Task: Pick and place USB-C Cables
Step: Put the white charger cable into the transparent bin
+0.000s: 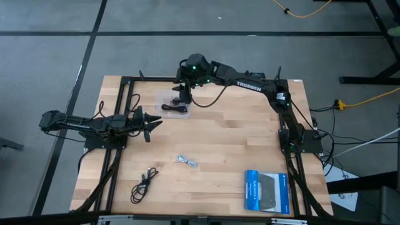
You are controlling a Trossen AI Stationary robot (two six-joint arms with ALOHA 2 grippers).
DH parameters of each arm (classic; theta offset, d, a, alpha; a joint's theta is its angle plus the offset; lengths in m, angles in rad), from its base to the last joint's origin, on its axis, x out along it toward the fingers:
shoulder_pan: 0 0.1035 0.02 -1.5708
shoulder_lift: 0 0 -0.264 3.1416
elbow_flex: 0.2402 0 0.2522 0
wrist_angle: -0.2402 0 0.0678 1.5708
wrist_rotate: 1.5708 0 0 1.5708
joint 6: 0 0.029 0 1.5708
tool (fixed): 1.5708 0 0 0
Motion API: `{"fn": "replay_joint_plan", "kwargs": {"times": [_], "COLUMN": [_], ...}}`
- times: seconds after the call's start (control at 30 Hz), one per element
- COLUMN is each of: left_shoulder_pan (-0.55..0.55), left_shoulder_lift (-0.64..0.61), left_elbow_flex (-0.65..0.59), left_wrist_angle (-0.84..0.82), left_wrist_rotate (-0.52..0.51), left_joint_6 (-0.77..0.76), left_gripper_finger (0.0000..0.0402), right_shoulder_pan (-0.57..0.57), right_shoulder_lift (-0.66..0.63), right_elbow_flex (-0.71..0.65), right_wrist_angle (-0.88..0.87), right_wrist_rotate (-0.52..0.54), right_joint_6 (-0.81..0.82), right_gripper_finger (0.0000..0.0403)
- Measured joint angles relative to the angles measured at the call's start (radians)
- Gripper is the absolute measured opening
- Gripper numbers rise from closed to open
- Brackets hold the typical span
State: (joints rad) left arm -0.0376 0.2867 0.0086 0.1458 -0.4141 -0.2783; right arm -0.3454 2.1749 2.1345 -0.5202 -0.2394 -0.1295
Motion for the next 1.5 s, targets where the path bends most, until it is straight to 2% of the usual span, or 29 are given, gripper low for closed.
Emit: {"fn": "replay_joint_plan", "kwargs": {"times": [0.1,0.2,0.27,0.33,0.43,0.63,0.73,1.0,1.27,1.4,1.5], "left_shoulder_pan": [0.000,0.000,0.000,0.000,0.000,0.000,0.000,0.000,0.000,0.000,0.000], "left_shoulder_lift": [0.000,0.000,0.000,0.000,0.000,0.000,0.000,0.000,0.000,0.000,0.000], "left_elbow_flex": [0.000,0.000,0.000,0.000,0.000,0.000,0.000,0.000,0.000,0.000,0.000], "left_wrist_angle": [0.000,0.000,0.000,0.000,0.000,0.001,0.001,0.001,0.001,0.000,-0.002], "left_wrist_rotate": [0.000,0.000,0.000,0.000,-0.001,-0.001,-0.001,0.000,0.000,0.000,0.000], "left_joint_6": [0.000,0.000,0.000,0.000,0.000,-0.001,0.000,0.000,0.000,0.000,0.000], "left_gripper_finger": [0.0108,0.0108,0.0108,0.0108,0.0108,0.0108,0.0108,0.0108,0.0108,0.0108,0.0108], "right_shoulder_pan": [0.003,0.023,0.059,0.109,0.192,0.339,0.393,0.483,0.540,0.576,0.592], "right_shoulder_lift": [-0.012,-0.024,-0.026,-0.026,-0.025,-0.024,-0.024,-0.024,-0.011,0.017,0.028], "right_elbow_flex": [0.000,0.000,-0.009,-0.033,-0.092,-0.214,-0.285,-0.495,-0.497,-0.499,-0.499], "right_wrist_angle": [-0.118,-0.313,-0.430,-0.479,-0.438,-0.337,-0.280,0.026,0.098,0.101,0.111], "right_wrist_rotate": [-0.051,-0.230,-0.330,-0.339,-0.227,0.180,0.280,0.290,0.294,0.375,0.396], "right_joint_6": [0.068,0.154,0.142,0.106,0.134,0.249,0.307,0.367,0.442,0.439,0.446], "right_gripper_finger": [0.0170,0.0172,0.0173,0.0173,0.0173,0.0173,0.0174,0.0174,0.0174,0.0174,0.0174]}}
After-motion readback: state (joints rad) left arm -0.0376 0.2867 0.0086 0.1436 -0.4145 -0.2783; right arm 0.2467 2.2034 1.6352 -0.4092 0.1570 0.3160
